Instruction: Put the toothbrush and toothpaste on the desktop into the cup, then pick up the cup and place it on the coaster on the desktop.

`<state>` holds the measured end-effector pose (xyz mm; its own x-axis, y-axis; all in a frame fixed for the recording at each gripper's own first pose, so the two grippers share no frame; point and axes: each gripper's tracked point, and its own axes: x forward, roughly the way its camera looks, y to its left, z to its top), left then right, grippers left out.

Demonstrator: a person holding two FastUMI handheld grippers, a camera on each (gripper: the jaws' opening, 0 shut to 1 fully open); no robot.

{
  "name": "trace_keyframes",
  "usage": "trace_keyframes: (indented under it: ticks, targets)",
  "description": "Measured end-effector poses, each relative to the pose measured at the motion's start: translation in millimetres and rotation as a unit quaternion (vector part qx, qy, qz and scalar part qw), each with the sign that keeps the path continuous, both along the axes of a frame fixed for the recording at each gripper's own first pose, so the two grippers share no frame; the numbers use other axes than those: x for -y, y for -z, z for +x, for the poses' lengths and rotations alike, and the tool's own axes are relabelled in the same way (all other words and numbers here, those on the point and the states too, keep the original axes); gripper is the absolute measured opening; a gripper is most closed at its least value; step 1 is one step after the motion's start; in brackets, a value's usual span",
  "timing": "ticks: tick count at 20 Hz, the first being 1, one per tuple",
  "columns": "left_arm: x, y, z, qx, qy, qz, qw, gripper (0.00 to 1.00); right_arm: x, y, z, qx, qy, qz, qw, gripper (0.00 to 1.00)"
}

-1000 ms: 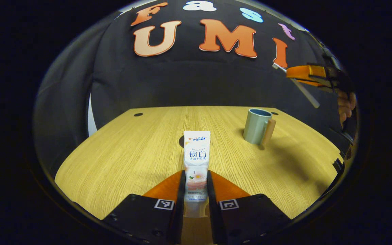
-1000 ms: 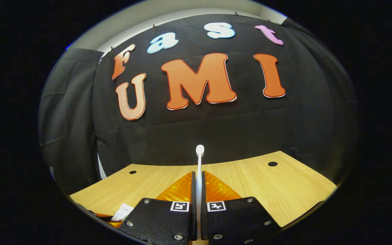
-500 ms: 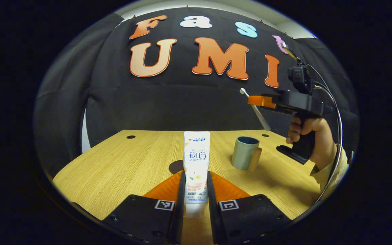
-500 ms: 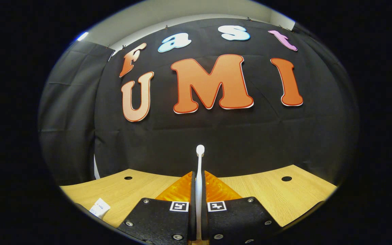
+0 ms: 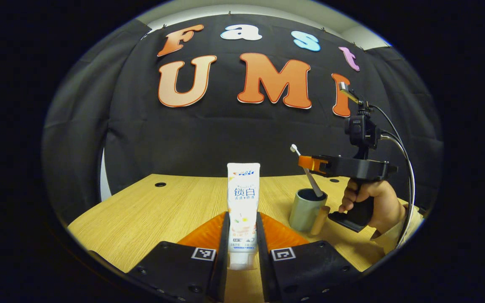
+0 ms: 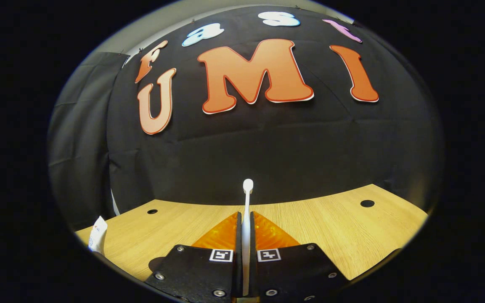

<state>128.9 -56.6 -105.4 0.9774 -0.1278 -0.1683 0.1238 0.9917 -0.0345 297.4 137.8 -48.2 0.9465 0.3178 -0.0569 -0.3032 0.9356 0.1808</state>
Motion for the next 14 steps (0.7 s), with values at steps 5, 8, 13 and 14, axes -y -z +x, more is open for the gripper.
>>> trace_keyframes:
  ticks: [5, 8, 13, 14]
  targets:
    - [-0.8, 7.8, 8.5, -0.017, -0.004, -0.007, 1.0, 0.35, -0.4, 2.8, -3.9, -0.01, -0.006, 0.008, 1.0, 0.07]
    - [-1.0, 7.7, 8.7, -0.016, -0.007, 0.001, 1.0, 0.34, 2.9, 1.6, -4.3, -0.006, -0.002, 0.007, 1.0, 0.09]
    - [3.6, 0.3, 7.5, -0.009, -0.01, 0.001, 1.0, 0.34, 4.9, 4.7, -12.9, -0.015, -0.008, 0.006, 1.0, 0.11]
    - [2.4, 1.1, 8.3, -0.009, -0.012, 0.003, 1.0, 0.33, 7.4, 5.0, -15.1, -0.016, -0.008, 0.007, 1.0, 0.13]
